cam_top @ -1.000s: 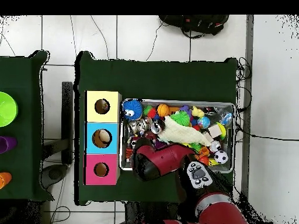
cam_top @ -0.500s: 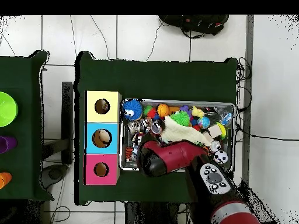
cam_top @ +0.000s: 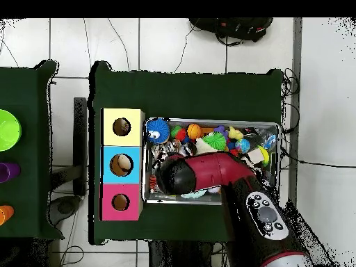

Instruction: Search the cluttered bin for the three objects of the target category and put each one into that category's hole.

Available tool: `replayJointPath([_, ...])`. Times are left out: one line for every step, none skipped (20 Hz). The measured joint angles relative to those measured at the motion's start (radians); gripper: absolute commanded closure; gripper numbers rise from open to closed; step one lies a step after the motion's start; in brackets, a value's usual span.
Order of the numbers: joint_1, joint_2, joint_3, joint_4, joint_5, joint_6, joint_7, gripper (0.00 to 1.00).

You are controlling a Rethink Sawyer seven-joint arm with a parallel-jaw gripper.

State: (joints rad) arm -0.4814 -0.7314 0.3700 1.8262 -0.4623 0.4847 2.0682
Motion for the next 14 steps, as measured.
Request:
replayJointPath([0.004,-0.014,0.018,-0.019,0.021,0.052,0.0,1.0])
replayJointPath([0.005,-0.018,0.023,-0.023,0.025,0.062,0.0,1.0])
replayJointPath([0.008,-0.022,0.028,-0.029,0.029,0.072,0.0,1.0])
replayJointPath([0.012,-0.027,0.035,-0.039,0.035,0.081,0.0,1.0])
replayJointPath([0.014,-0.029,0.039,-0.044,0.037,0.084,0.0,1.0])
replayJointPath([0.02,-0.033,0.044,-0.054,0.039,0.084,0.0,1.0])
replayJointPath([0.023,-0.034,0.045,-0.059,0.041,0.084,0.0,1.0])
replayJointPath([0.028,-0.036,0.046,-0.066,0.045,0.084,0.0,1.0])
replayJointPath([0.038,-0.039,0.047,-0.077,0.053,0.084,0.0,1.0])
replayJointPath([0.047,-0.042,0.047,-0.087,0.06,0.085,0.0,1.0])
replayJointPath([0.052,-0.043,0.047,-0.093,0.063,0.084,0.0,1.0])
replayJointPath([0.057,-0.045,0.048,-0.098,0.066,0.084,0.0,1.0])
replayJointPath([0.067,-0.046,0.047,-0.108,0.071,0.084,0.0,1.0])
replayJointPath([0.074,-0.046,0.047,-0.116,0.075,0.085,0.0,1.0])
